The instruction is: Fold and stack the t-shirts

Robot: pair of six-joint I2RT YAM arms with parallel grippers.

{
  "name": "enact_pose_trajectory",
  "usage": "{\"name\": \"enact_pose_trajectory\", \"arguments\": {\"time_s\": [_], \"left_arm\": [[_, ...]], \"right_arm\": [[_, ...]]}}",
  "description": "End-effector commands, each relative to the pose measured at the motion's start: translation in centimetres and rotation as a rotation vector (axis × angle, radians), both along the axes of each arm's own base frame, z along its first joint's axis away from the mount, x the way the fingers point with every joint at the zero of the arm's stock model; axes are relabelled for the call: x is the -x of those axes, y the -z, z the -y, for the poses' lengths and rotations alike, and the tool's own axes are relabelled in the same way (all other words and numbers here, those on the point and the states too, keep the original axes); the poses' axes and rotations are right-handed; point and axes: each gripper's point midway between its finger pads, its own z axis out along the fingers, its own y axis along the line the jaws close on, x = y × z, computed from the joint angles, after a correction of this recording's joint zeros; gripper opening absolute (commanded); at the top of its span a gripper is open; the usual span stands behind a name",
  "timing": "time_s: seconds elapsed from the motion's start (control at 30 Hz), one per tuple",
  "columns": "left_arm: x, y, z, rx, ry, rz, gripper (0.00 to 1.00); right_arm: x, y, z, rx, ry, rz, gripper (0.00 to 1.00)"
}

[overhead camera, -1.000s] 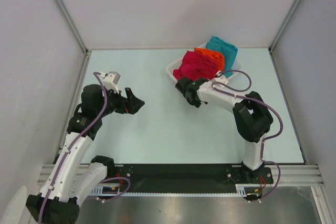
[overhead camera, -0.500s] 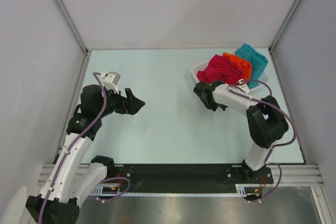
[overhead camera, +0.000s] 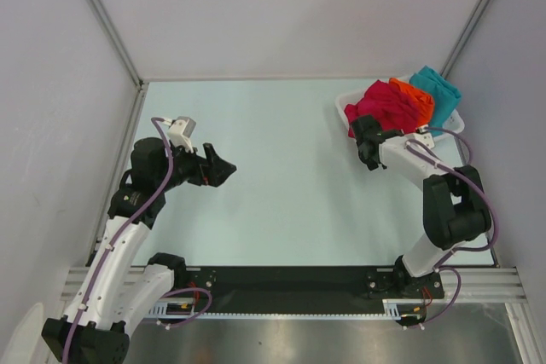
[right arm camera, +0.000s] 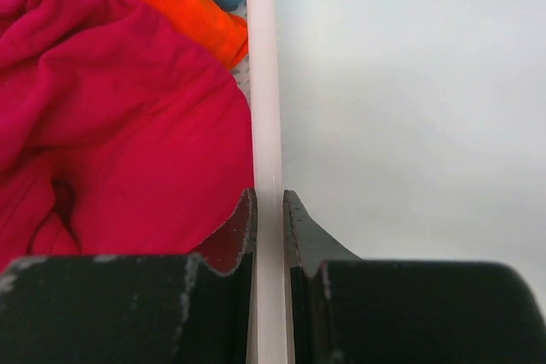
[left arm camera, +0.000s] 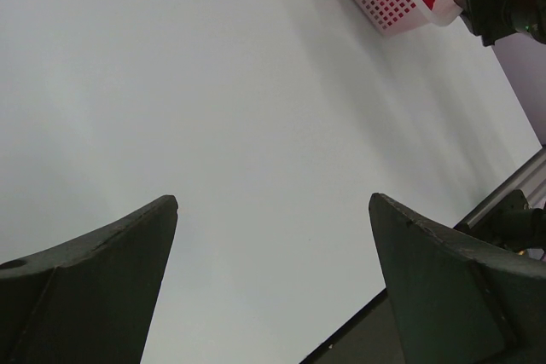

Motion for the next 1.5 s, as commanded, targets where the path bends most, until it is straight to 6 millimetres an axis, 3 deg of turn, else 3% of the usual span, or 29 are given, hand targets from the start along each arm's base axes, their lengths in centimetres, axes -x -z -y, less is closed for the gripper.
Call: {"name": "enact_pose_trajectory", "arguments": {"time_s": [0.0, 0.2, 0.33, 0.43, 0.57, 0.6, 0.8, 0.93, 1.1, 1.2, 1.37, 1.4, 1.47], "left_arm": [[-0.3, -1.4, 0.2, 0.023, 0.008, 0.037, 1.00], [-0.4, -1.5, 0.5, 0.044, 0.013, 0.025, 1.00], [-0.4, -1.3, 0.4, 0.041, 0.004, 0.017, 1.00], [-0.4, -1.2, 0.4, 0.047, -0.001, 0.009, 1.00], [-0.5, -1.4, 0.5, 0.064, -0.004, 0.000, 1.00], [-0.5, -1.4, 0.5, 0.065, -0.006, -0.001, 1.00], [-0.2, -1.7, 0.5, 0.075, -0.006, 0.005, 1.00], [0.1, -3.9, 1.1, 0.128, 0.013, 0.028, 1.00], [1.0, -6.2, 1.8, 0.184, 0.040, 0.011, 0.99], [1.7, -8.6, 2.5, 0.236, 0.079, 0.026, 1.00], [3.0, -14.5, 3.9, 0.357, 0.177, 0.085, 1.00], [3.8, -16.8, 4.3, 0.382, 0.218, 0.126, 1.00], [4.3, -19.0, 4.6, 0.433, 0.240, 0.125, 1.00]], "right_arm": [[-0.2, 2.5, 0.9, -0.045, -0.043, -0.094, 0.00], [-1.2, 1.4, 1.1, 0.005, -0.059, -0.105, 0.01], [-2.2, -0.4, 0.8, 0.074, -0.112, -0.115, 0.03], [-3.9, -1.6, -1.0, 0.090, -0.250, -0.127, 0.06], [-5.4, -4.2, -3.5, 0.176, -0.415, -0.079, 0.26], [-5.5, -5.3, -4.0, 0.188, -0.438, -0.045, 0.38], [-5.8, -8.7, -5.8, 0.246, -0.495, 0.002, 0.46], [-5.3, -9.3, -7.1, 0.253, -0.529, 0.010, 0.49], [-5.0, -8.8, -8.0, 0.241, -0.563, -0.010, 0.54], [-4.7, -8.3, -8.3, 0.236, -0.583, -0.028, 0.56], [-4.6, -7.2, -9.6, 0.231, -0.625, -0.056, 0.57], [-4.7, -7.1, -10.2, 0.230, -0.644, -0.057, 0.57], [-4.8, -7.1, -11.5, 0.224, -0.681, -0.057, 0.57]]}}
